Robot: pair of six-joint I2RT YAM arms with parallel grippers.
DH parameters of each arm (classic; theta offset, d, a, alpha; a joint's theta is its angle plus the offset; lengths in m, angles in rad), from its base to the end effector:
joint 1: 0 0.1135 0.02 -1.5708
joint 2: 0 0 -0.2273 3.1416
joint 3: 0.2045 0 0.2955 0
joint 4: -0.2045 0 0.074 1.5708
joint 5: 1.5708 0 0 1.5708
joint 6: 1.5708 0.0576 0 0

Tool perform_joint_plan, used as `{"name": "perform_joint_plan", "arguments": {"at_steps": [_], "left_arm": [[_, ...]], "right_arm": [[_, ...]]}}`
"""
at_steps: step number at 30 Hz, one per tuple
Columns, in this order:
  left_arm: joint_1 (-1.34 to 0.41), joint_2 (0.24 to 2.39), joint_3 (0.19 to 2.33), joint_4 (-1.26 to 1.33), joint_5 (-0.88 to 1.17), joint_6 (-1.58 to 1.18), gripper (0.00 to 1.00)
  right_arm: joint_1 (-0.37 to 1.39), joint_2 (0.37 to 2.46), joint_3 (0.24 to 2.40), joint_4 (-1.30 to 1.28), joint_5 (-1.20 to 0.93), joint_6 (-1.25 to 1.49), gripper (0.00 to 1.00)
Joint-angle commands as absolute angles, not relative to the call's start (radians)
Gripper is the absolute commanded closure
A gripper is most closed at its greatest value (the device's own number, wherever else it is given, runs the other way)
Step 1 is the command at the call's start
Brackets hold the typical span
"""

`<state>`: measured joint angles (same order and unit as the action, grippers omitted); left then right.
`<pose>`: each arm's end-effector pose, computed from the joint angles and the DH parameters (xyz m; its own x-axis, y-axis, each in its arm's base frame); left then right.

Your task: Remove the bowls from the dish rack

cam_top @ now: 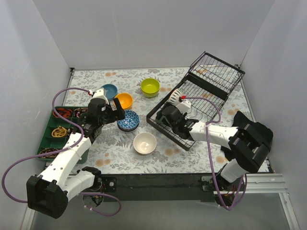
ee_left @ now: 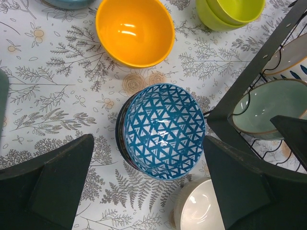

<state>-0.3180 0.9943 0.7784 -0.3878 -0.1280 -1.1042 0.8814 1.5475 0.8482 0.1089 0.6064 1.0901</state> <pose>0.2868 -0.0867 0.2263 -0.4304 -0.7909 -0.4351 -0.3870 0.5971 -0.7026 0.2642 0.2689 0.1329 -0.4589 0.5887 -0.6654 0.1600 0.7915 0.5899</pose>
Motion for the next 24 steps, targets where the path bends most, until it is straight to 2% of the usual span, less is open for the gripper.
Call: {"name": "perform_joint_plan", "arguments": {"at_steps": [1,14,24], "left_arm": [[-0.310,0.974,0.772,-0.380,-0.106,-1.095,0.02],[-0.308,0.980,0.767,-0.376,-0.086,-1.094,0.02],[-0.308,0.988,0.761,-0.357,-0.017,-1.088,0.02]], "right_arm": [[0.913,1.551,0.957,0.107,0.698,1.019,0.66],[0.934,1.459,0.948,0.074,0.758,0.948,0.87],[0.936,1.295,0.841,0.145,0.720,0.901,0.95]]}}
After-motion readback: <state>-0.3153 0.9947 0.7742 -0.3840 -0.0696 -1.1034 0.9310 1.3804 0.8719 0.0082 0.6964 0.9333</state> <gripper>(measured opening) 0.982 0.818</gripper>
